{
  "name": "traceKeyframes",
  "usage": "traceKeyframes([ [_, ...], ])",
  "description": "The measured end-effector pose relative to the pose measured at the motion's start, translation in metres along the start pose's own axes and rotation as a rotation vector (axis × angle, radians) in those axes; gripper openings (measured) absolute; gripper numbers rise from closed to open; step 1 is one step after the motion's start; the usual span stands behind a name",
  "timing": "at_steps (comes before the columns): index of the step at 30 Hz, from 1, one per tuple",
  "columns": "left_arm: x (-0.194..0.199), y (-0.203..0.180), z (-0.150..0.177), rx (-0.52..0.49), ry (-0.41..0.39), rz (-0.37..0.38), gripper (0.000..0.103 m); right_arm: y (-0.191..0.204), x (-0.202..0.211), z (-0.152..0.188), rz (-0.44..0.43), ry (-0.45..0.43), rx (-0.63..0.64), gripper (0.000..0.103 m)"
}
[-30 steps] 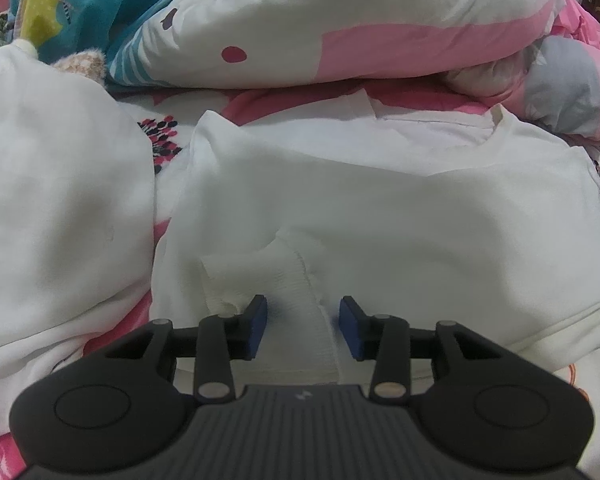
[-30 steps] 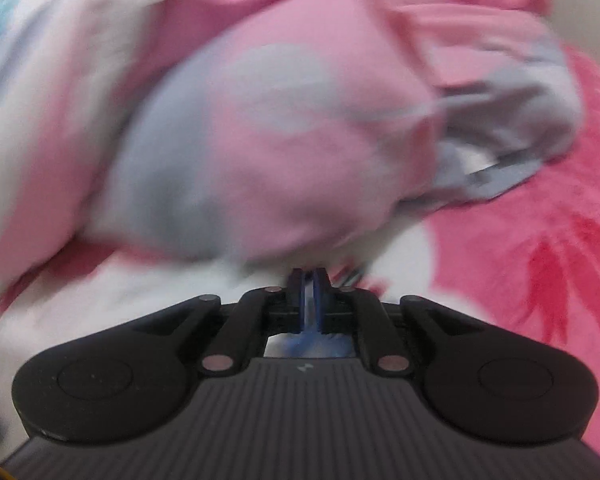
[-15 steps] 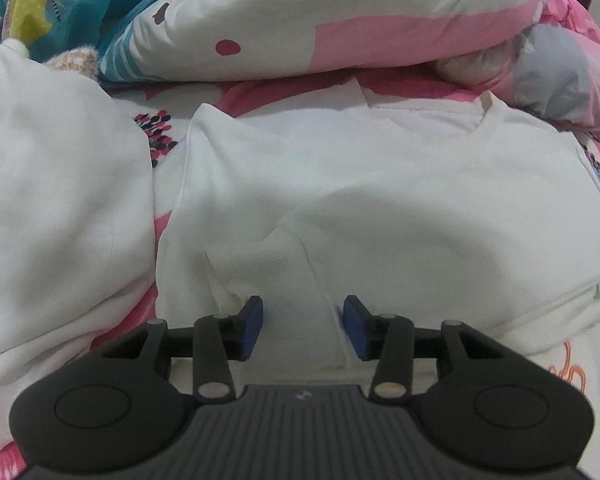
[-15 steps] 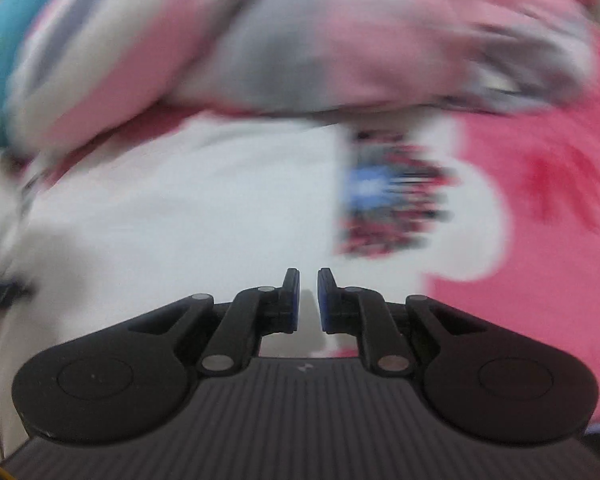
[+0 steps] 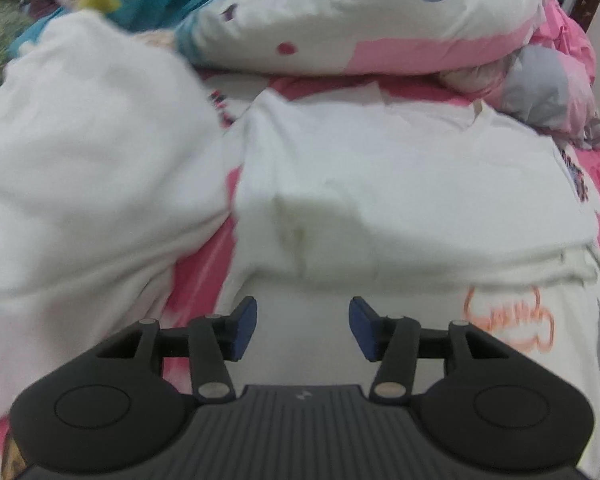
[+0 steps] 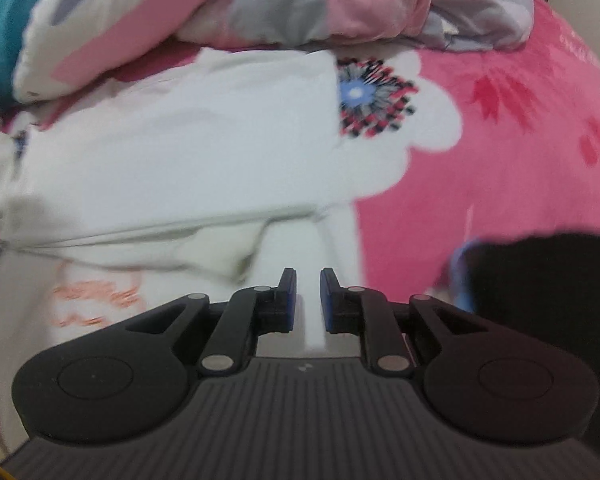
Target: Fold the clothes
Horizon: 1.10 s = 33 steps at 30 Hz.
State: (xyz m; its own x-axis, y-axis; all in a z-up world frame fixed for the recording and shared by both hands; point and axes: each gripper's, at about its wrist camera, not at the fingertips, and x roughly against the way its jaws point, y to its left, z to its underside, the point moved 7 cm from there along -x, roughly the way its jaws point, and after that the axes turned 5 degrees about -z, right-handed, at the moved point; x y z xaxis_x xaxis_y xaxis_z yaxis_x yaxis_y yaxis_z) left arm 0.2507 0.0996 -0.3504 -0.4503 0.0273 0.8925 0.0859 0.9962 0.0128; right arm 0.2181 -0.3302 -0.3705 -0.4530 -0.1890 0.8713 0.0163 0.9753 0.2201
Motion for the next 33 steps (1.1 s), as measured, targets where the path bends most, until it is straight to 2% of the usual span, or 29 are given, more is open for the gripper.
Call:
traceKeyframes([
  [6, 0.041, 0.021, 0.056, 0.012, 0.08, -0.019, 0.057, 0.033, -0.011, 0.027, -0.1, 0.011, 0.02, 0.013],
  [9, 0.059, 0.023, 0.091, 0.056, 0.118, -0.018, 0.061, 0.045, -0.015, 0.045, -0.138, 0.033, 0.031, 0.013],
  [13, 0.075, 0.014, 0.143, 0.12, 0.176, -0.018, 0.062, 0.041, -0.013, 0.096, -0.138, 0.131, 0.05, 0.016],
  [18, 0.083, 0.007, 0.199, 0.158, 0.214, -0.061, 0.064, 0.041, 0.02, 0.18, -0.147, 0.238, 0.094, 0.022],
  [21, 0.086, 0.006, 0.223, 0.172, 0.224, -0.077, 0.064, 0.04, 0.04, 0.213, -0.133, 0.284, 0.111, 0.023],
  [23, 0.088, 0.006, 0.23, 0.165, 0.218, -0.086, 0.064, 0.04, 0.048, 0.216, -0.128, 0.287, 0.101, 0.023],
  [26, 0.086, 0.007, 0.233, 0.142, 0.199, -0.09, 0.064, 0.043, 0.055, 0.2, -0.128, 0.227, 0.097, 0.023],
  [30, 0.073, 0.013, 0.235, 0.15, 0.208, -0.058, 0.063, 0.048, 0.064, 0.179, -0.127, 0.148, 0.091, 0.023],
  [33, 0.066, 0.016, 0.237, 0.174, 0.219, -0.021, 0.063, 0.046, 0.057, 0.192, -0.107, 0.174, 0.101, 0.023],
])
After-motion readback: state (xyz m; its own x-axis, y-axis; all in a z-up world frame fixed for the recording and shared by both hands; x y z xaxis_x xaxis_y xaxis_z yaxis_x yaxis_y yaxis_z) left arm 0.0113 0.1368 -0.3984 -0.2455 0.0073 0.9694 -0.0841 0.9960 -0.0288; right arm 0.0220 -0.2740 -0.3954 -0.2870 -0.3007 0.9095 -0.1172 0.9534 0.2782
